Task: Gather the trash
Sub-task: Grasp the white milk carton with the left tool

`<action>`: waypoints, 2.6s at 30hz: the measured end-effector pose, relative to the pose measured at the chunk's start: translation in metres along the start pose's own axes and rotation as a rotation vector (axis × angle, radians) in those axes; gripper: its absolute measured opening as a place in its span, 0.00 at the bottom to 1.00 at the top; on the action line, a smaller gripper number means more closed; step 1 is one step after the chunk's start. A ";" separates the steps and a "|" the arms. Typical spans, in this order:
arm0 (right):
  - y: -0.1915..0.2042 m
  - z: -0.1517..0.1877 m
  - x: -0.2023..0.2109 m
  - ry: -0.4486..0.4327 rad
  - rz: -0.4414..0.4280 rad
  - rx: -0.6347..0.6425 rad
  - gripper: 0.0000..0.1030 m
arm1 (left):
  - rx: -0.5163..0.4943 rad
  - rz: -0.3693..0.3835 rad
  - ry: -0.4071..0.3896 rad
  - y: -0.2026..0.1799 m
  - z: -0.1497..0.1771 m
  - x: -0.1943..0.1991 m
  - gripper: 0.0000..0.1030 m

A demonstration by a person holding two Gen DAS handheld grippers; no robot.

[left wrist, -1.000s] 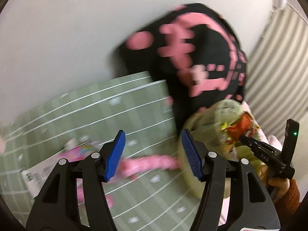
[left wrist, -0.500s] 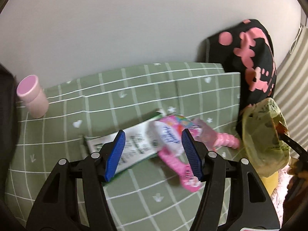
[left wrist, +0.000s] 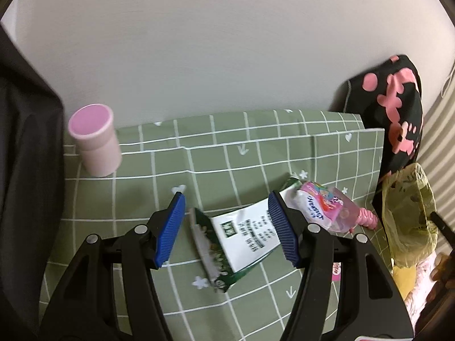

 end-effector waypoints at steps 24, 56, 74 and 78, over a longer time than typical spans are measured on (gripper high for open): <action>0.174 0.055 -0.115 0.269 -0.336 0.364 0.44 | 0.053 -0.036 -0.008 0.021 0.031 0.036 0.56; 0.038 0.055 -0.082 0.288 -0.085 0.098 0.16 | -0.246 0.148 0.297 -0.035 0.028 -0.054 0.63; 0.050 0.052 -0.093 0.293 -0.119 0.118 0.16 | -0.313 0.098 0.385 -0.061 0.037 -0.076 0.51; 0.055 0.050 -0.089 0.275 -0.158 0.113 0.17 | -0.248 0.049 0.353 -0.049 0.040 -0.063 0.51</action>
Point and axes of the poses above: each gripper's, at about its wrist camera, not at the fingertips, and x roughly against the way its jaws point, y to its left, z to its underside, the point moved 1 cm from there along -x, roughly the way its jaws point, and after that the axes turned 9 degrees about z, right-handed, at the moved point
